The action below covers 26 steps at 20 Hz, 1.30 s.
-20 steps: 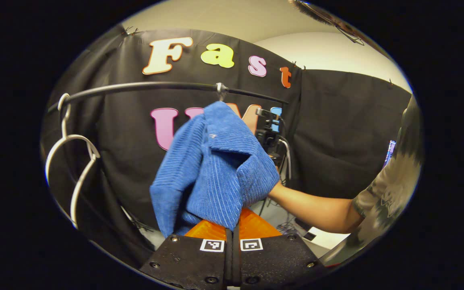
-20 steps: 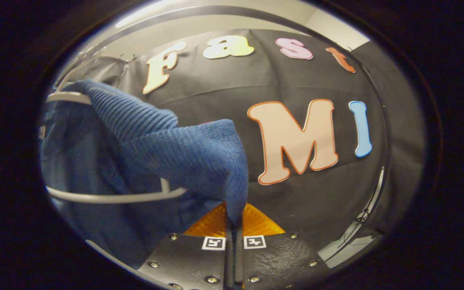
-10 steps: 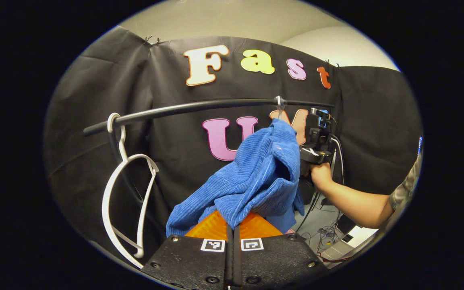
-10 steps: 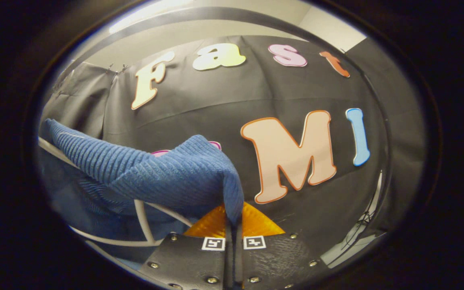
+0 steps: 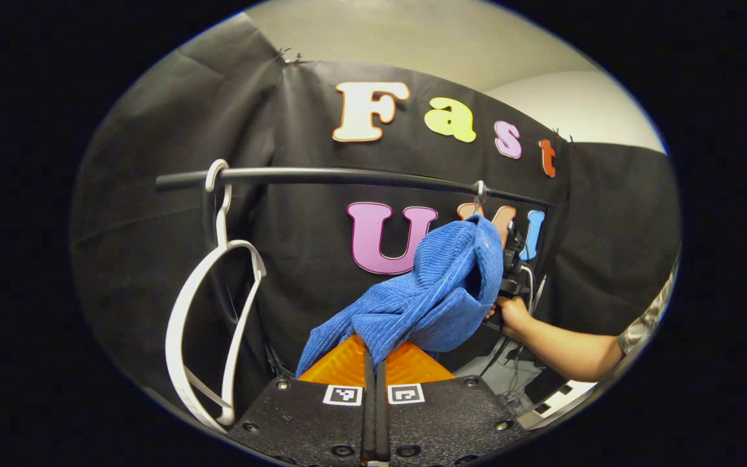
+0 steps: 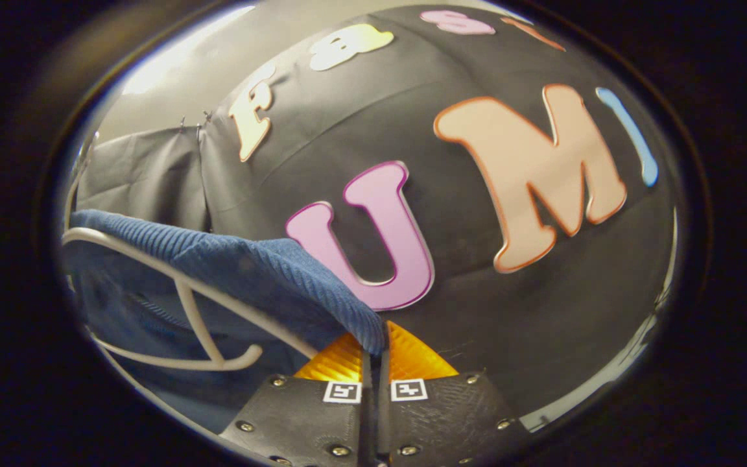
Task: Grasp the clothes on the hanger with both hands and then place them into the laundry hamper below.
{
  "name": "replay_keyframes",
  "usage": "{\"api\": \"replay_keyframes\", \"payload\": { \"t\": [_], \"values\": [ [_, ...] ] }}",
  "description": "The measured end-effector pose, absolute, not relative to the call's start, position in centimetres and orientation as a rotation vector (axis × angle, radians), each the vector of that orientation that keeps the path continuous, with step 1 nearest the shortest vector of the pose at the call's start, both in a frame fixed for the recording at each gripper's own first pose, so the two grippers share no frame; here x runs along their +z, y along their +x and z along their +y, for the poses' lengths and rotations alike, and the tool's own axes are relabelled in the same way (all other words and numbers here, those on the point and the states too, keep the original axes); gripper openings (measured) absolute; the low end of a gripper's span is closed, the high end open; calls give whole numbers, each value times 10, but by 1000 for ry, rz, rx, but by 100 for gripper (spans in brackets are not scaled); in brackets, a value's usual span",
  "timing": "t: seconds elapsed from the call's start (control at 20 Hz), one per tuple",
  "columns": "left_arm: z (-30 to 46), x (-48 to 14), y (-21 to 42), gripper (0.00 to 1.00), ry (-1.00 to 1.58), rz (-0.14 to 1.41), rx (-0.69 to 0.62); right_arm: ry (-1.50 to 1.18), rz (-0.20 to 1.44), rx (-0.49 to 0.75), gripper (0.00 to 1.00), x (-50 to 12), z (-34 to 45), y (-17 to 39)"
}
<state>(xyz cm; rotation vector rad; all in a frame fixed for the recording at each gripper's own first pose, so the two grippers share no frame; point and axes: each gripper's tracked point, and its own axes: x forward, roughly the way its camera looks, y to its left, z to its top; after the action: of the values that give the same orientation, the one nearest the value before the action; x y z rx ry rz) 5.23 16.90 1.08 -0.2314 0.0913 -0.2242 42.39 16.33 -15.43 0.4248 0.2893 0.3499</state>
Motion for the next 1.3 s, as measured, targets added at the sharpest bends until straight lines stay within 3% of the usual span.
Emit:
{"api": "replay_keyframes", "payload": {
  "t": [0.15, 0.25, 0.3, 0.4, 0.85, 1.3],
  "values": [
    [170, 2, 66, 0, -210, 76, -209, 548, 336, 455, 5, -166, 180, 420],
    [169, -31, 70, 0, -202, 184, -186, 517, 453, 390, 0, -211, 179, 423],
    [166, -40, 73, 1, -219, 204, -189, 501, 503, 410, 2, -233, 188, 416],
    [152, -45, 78, 0, -252, 172, -216, 501, 488, 441, 2, -245, 205, 402],
    [118, -143, 91, 1, -197, 257, -218, 455, 479, 330, 2, -262, 195, 339],
    [26, -217, 86, 1, -61, 325, -358, 393, 503, 311, 2, -279, 191, 235]
  ]
}}
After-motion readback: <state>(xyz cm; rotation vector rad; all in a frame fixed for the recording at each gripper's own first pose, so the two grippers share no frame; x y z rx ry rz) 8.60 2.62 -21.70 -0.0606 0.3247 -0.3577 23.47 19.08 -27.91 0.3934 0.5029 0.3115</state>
